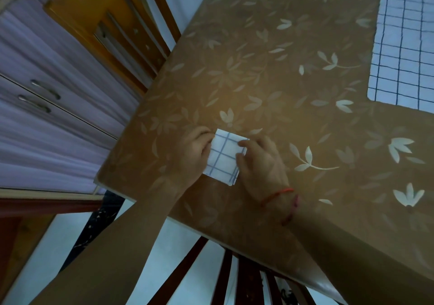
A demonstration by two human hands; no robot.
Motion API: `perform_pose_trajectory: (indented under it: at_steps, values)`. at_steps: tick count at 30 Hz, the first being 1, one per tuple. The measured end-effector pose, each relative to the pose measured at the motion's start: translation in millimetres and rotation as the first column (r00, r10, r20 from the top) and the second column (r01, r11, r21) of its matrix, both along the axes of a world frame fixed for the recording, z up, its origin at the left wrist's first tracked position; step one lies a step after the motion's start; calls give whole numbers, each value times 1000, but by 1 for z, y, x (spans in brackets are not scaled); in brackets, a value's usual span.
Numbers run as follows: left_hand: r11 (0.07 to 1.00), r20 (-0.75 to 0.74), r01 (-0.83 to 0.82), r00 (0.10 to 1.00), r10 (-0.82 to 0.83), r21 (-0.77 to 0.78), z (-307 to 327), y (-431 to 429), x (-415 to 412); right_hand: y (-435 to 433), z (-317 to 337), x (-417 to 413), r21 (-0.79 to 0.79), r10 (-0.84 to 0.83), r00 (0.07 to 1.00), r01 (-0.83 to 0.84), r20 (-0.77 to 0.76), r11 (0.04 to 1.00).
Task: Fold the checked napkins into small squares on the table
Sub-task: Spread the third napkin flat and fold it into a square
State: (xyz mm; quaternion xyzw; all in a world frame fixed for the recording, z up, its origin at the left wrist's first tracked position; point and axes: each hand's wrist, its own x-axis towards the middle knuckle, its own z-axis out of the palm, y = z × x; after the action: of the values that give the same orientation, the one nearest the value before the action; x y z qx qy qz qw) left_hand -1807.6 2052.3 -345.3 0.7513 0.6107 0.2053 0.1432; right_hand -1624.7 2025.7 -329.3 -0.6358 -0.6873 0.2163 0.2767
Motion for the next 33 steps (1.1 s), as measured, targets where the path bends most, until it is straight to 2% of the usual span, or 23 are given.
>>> perform_pose_trajectory:
  at_steps: [2,3,5,8,11,17,22,28,30,32,33]
  values:
    - [995,-84,96,992,-97,-15,-9,-1,2,-2,-8,-15,131,152,970,-179,188,975]
    - [990,-155,141,978,-142,-19,-14,-3,3,-2,-13,-22,132,204,940,-246,272,960]
    - [979,-275,199,940,-204,-49,-19,-9,4,1,-23,-30,15,302,880,-330,365,944]
    - [970,-380,223,892,-243,-97,-20,-12,3,5,-35,-27,-164,385,805,-349,451,923]
    - [962,-462,228,844,-272,-150,-21,-10,0,4,-37,-14,-249,422,741,-340,523,907]
    - [959,-481,220,830,-282,-181,-22,-9,-3,-5,-37,2,-247,390,722,-301,571,921]
    - [959,-419,194,868,-267,-209,-22,-34,-10,-6,-33,-1,-266,398,710,-297,580,917]
    - [956,-414,215,866,-281,-200,-18,-81,-28,-7,-24,-1,-314,416,729,-283,543,906]
    - [969,-316,180,922,-226,-166,-7,-76,-24,-5,-19,-2,-340,429,747,-284,508,897]
    - [986,-92,30,995,-45,-162,11,-63,-16,-1,-10,-2,-367,444,784,-297,434,882]
    - [975,42,-71,996,81,-212,18,-53,-12,1,-1,-2,-372,434,830,-302,350,878]
